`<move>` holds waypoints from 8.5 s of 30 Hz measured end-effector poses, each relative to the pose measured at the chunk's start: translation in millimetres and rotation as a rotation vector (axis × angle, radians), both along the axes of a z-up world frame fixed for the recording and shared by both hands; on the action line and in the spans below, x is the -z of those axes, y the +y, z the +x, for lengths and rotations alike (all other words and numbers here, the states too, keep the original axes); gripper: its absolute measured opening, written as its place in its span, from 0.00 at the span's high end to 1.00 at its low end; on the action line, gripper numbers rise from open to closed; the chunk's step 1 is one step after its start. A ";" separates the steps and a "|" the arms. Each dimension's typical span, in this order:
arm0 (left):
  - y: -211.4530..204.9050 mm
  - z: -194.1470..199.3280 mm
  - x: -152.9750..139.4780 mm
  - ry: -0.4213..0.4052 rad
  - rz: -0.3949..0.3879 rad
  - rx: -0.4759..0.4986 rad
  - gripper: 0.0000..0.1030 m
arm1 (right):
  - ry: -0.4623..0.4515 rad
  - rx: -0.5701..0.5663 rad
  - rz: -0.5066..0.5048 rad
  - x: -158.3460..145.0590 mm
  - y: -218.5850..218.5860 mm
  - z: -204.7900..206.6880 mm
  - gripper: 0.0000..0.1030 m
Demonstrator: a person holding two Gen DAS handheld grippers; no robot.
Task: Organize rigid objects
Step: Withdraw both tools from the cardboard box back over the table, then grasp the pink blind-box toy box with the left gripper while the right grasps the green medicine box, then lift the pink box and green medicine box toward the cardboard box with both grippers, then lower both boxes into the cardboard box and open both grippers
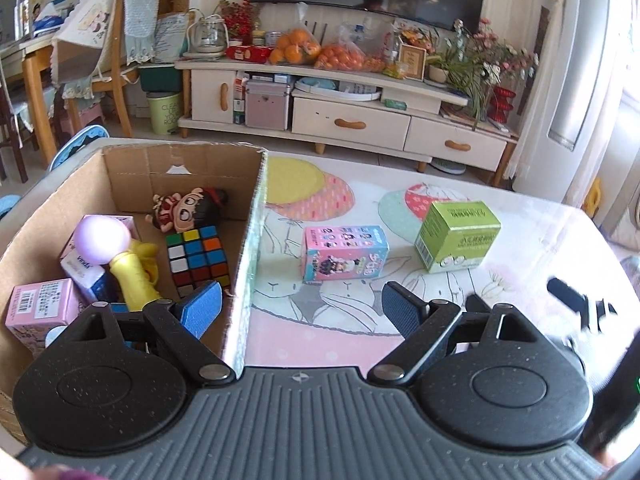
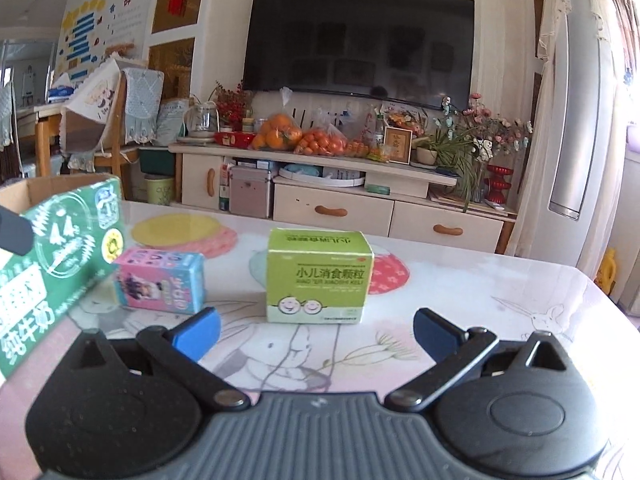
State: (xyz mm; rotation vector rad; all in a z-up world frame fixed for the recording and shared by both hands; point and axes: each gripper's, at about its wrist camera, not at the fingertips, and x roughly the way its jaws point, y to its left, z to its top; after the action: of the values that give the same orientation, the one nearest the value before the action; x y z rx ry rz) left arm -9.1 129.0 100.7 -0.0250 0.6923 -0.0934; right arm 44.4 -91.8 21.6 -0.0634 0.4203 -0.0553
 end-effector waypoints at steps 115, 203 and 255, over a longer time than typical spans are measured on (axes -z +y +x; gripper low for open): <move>-38.4 80.8 73.3 0.019 0.066 -0.011 0.00 | 0.110 -0.092 -0.001 15.3 -25.6 12.8 0.16; 119.5 93.0 -29.6 -0.129 -0.027 -0.176 0.00 | 0.045 -0.643 -0.231 -84.6 191.1 -17.8 0.16; 126.1 -10.7 -32.0 -0.134 0.012 -0.200 0.00 | 0.037 -0.320 0.042 -100.6 129.4 -76.5 0.09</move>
State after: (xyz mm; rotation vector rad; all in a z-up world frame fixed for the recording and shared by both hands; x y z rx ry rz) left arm -19.8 255.1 132.7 -0.0753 0.5533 0.1003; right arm -32.1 37.6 122.2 -0.0892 0.4441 0.2699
